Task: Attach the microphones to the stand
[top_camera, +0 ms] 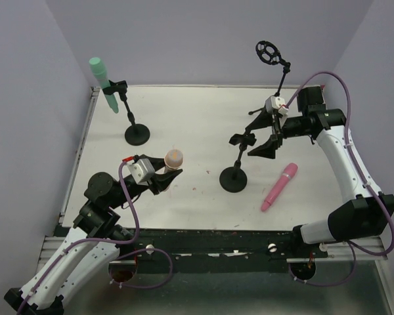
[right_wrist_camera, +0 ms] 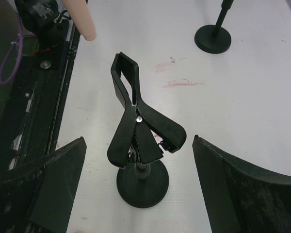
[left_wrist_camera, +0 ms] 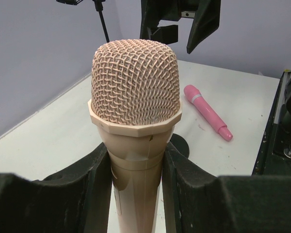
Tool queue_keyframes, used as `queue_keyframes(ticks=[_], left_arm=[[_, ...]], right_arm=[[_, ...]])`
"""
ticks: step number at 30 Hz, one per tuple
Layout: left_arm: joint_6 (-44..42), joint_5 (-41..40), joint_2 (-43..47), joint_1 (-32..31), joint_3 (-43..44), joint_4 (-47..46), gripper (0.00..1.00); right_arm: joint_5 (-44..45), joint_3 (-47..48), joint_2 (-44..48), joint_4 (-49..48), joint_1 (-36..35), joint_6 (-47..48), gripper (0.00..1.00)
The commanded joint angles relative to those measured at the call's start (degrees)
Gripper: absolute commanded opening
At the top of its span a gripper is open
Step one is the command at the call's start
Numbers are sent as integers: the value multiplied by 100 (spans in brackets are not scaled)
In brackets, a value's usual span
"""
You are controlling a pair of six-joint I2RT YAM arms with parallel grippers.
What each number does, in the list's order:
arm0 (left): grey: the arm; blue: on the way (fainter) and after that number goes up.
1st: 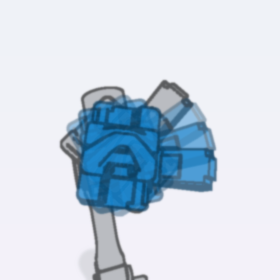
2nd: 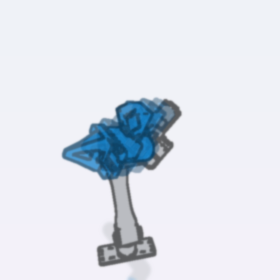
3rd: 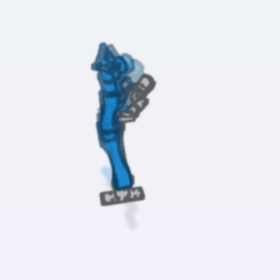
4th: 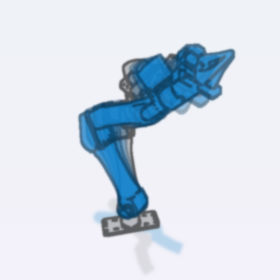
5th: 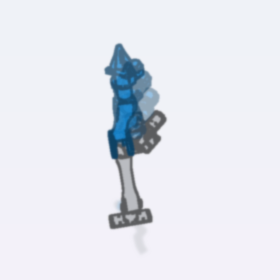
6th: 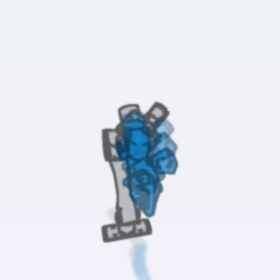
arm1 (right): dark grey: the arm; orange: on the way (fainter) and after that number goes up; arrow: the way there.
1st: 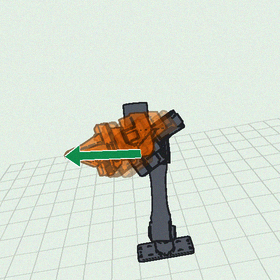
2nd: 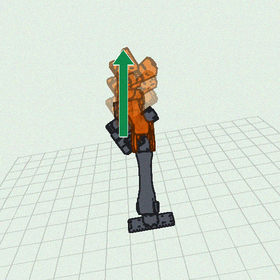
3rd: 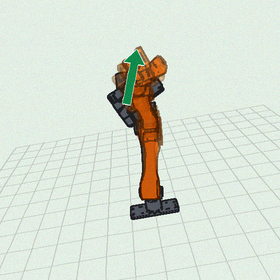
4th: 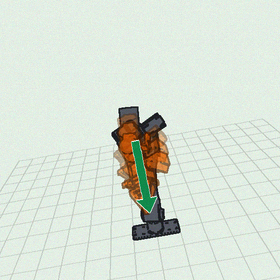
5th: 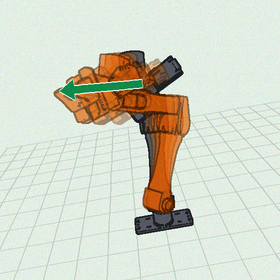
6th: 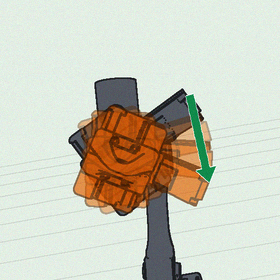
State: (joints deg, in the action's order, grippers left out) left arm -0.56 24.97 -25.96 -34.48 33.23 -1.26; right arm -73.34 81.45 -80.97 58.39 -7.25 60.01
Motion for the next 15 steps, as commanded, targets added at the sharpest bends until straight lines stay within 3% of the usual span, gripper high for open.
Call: queue_keyframes(ticks=[1, 9, 15], left_arm=[[21, 175, 3, 38, -36, -226, 1], [21, 192, 11, 29, -36, -217, 1], [21, 210, 12, 29, -36, -226, 1]], right_arm=[[-286, 432, -217, 655, -84, 520, 98], [-172, 627, -288, 1025, -146, 829, 94], [-75, 477, -33, 727, -146, 486, 77]])
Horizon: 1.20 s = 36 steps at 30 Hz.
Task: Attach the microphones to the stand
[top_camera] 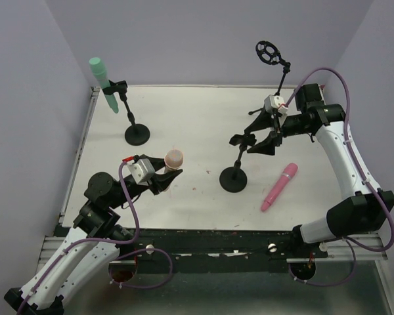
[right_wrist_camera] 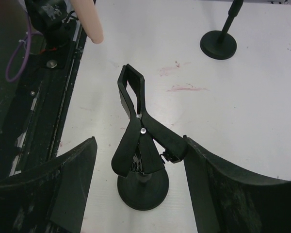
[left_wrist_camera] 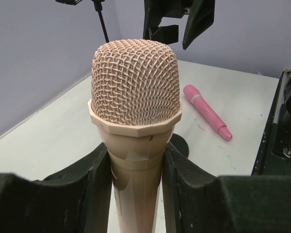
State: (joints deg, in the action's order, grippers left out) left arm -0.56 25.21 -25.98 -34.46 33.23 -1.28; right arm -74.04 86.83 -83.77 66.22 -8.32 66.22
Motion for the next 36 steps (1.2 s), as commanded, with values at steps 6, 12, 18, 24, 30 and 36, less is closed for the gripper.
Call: queue_keyframes(ticks=[6, 12, 18, 24, 30, 36], left_arm=[[29, 186, 14, 27, -36, -232, 1], [170, 195, 14, 27, -36, -232, 1], [188, 203, -4, 27, -36, -241, 1], [196, 212, -21, 27, -36, -241, 1], [196, 230, 5, 27, -28, -232, 1], [205, 265, 5, 27, -27, -233, 1]], right_arm=[[-93, -166, 387, -170, -38, -311, 42], [12, -508, 615, -828, -38, -978, 35], [83, -851, 827, -1357, -38, -1515, 65], [109, -448, 538, -594, -30, -682, 86], [215, 97, 168, 373, -38, 189, 85], [215, 326, 18, 936, -38, 664, 81]])
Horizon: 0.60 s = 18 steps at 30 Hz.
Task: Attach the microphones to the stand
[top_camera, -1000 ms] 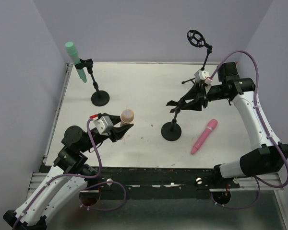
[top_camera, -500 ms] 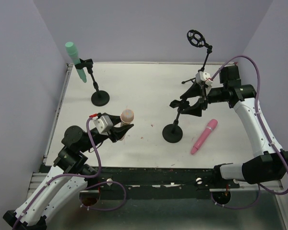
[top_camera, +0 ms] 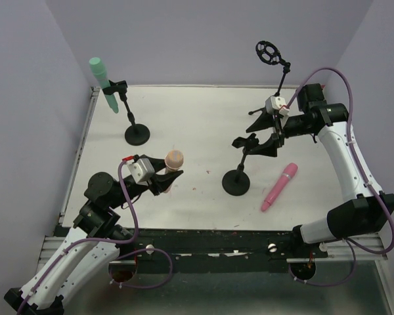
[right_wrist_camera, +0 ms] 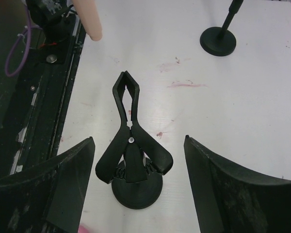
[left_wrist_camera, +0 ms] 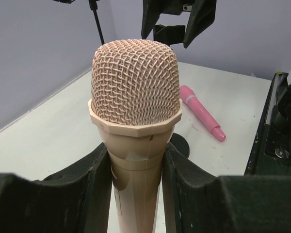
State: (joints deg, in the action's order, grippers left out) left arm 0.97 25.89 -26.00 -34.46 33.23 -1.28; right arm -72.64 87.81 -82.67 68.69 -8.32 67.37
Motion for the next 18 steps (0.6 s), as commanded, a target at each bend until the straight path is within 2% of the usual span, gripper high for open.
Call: queue_keyframes(ticks=[1, 2, 7, 10, 14, 18], left_arm=[[52, 197, 16, 27, -27, -232, 1], [52, 206, 16, 27, -27, -232, 1], [70, 215, -2, 27, -27, -250, 1], [157, 215, -37, 36, -27, -346, 1], [780, 477, -422, 27, 174, -908, 0], [1291, 628, -1212, -104, 841, -1278, 0]], right_arm=[[83, 236, -82, 725, -38, 575, 80], [66, 237, -65, 734, -38, 592, 77], [13, 193, -47, 699, -38, 549, 47], [-39, 114, -3, 673, -38, 505, 33], [-136, -70, 146, 384, -38, 234, 26], [-84, -369, 374, -223, -38, -355, 22]])
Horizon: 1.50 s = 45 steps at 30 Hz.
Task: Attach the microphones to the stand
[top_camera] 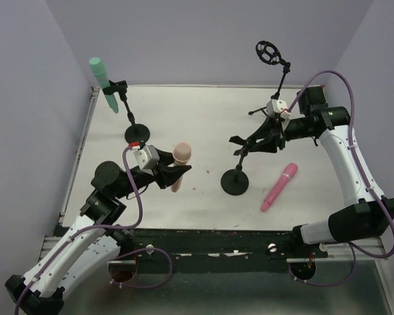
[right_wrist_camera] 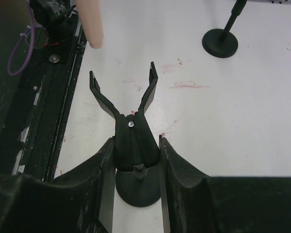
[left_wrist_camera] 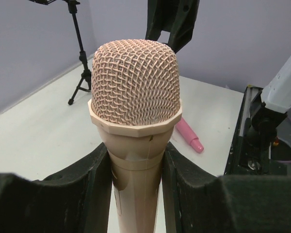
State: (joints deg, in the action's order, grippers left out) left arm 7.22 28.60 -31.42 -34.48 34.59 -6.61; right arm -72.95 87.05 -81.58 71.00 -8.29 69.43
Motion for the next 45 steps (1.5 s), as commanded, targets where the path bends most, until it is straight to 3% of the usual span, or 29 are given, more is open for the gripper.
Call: queue_keyframes(ticks=[1, 15, 28, 45], left_arm=[[692, 296, -934, -172, 829, -797, 0], [499, -583, -3396, -1263, 2886, -1272, 0], [534, -847, -4275, -1333, 3080, -1834, 0], [631, -1155, -4759, -1632, 2808, -2731, 0]], right_arm=[[-44, -363, 300, -577, -41, -693, 22], [-70, -425, 406, -693, -41, -844, 13], [-106, -416, 415, -684, -41, -870, 13], [-123, -399, 380, -746, -41, -1019, 13]])
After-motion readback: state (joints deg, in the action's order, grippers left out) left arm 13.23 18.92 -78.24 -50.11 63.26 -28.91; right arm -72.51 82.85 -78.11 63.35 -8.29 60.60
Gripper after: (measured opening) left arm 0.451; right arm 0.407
